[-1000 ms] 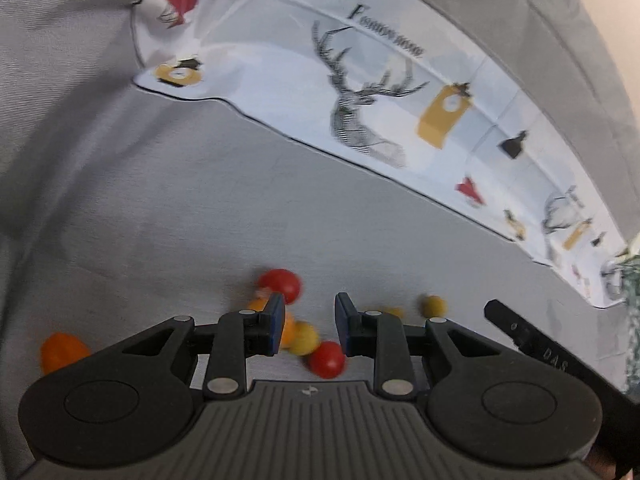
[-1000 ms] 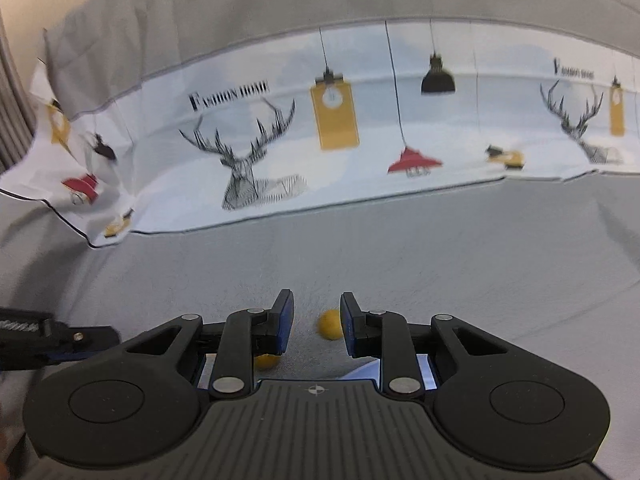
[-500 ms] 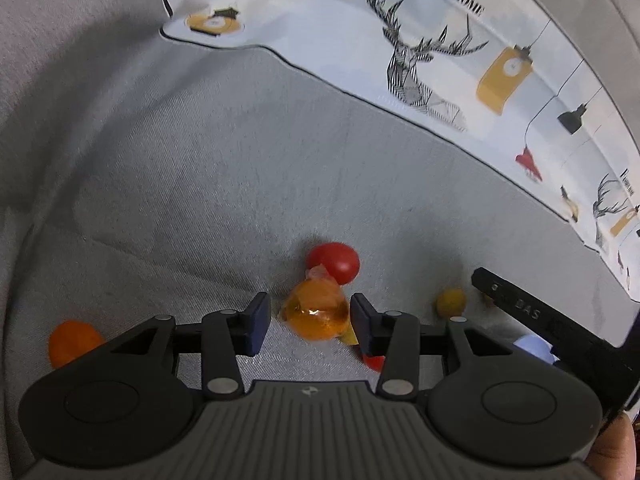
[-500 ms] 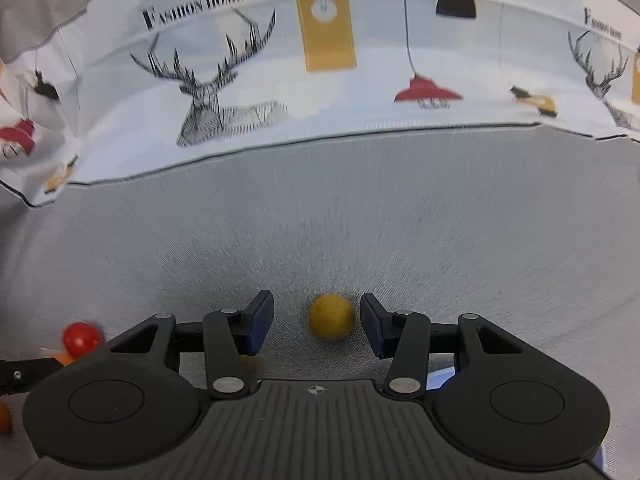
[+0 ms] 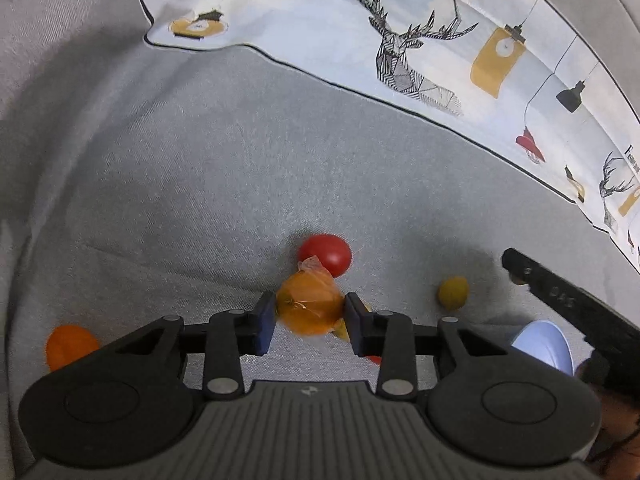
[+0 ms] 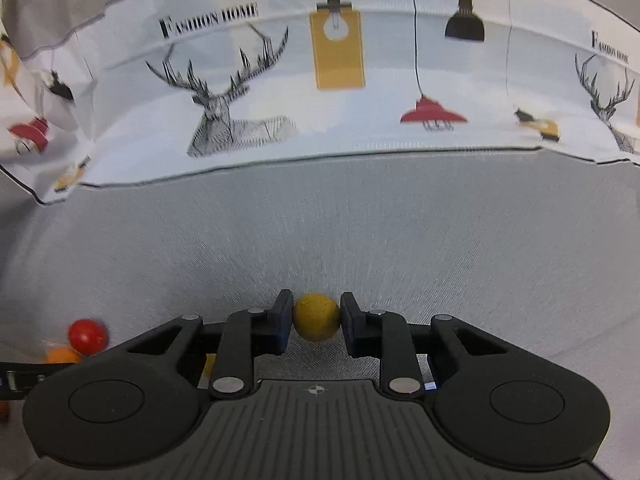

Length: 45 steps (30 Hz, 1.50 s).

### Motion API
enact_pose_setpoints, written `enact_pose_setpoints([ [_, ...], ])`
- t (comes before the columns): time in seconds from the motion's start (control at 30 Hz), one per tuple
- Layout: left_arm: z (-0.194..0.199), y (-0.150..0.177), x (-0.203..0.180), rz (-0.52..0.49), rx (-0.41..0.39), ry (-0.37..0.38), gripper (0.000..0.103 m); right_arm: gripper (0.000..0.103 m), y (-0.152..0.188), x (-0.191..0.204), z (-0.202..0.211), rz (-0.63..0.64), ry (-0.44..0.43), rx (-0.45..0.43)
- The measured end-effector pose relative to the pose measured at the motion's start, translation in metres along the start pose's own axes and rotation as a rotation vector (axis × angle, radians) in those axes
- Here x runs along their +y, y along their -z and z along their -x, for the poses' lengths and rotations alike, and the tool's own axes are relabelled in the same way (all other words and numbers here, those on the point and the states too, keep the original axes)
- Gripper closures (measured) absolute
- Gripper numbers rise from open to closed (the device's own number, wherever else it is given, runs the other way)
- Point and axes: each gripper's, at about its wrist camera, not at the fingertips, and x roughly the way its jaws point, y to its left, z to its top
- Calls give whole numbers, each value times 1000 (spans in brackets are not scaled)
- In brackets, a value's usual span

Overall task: Organize fruits
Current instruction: 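Grasp another plastic-wrapped orange with the left tool while the right tool grasps a small yellow fruit, then carry the wrapped orange with the left tool while the right tool carries the yellow fruit to the plate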

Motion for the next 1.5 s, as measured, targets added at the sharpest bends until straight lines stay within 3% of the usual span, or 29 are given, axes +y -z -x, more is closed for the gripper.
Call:
enact_pose_setpoints([
  [0.33,38,0,-12,-58,-75,-22,63,76,-6,-5,51,4,-41,-81],
  [0.5,51,4,-23,-98,-110,-18,63,76,-1,-11,99,7,-62,-118],
  [0.7,54,8,-32,-127,-117,-1,63,76,29,-22,155,15,-54,-170],
  [0.87,50,13,-44,-165,-108,6,63,76,56,-36,148,5,-43,-119],
  [1.1,48,24,-73,-275,-115,29,63,76,57,-58,135,8,2,-89],
  [1.5,38,30,-83,-298,-99,14,63,76,54,-69,137,5,14,-94],
])
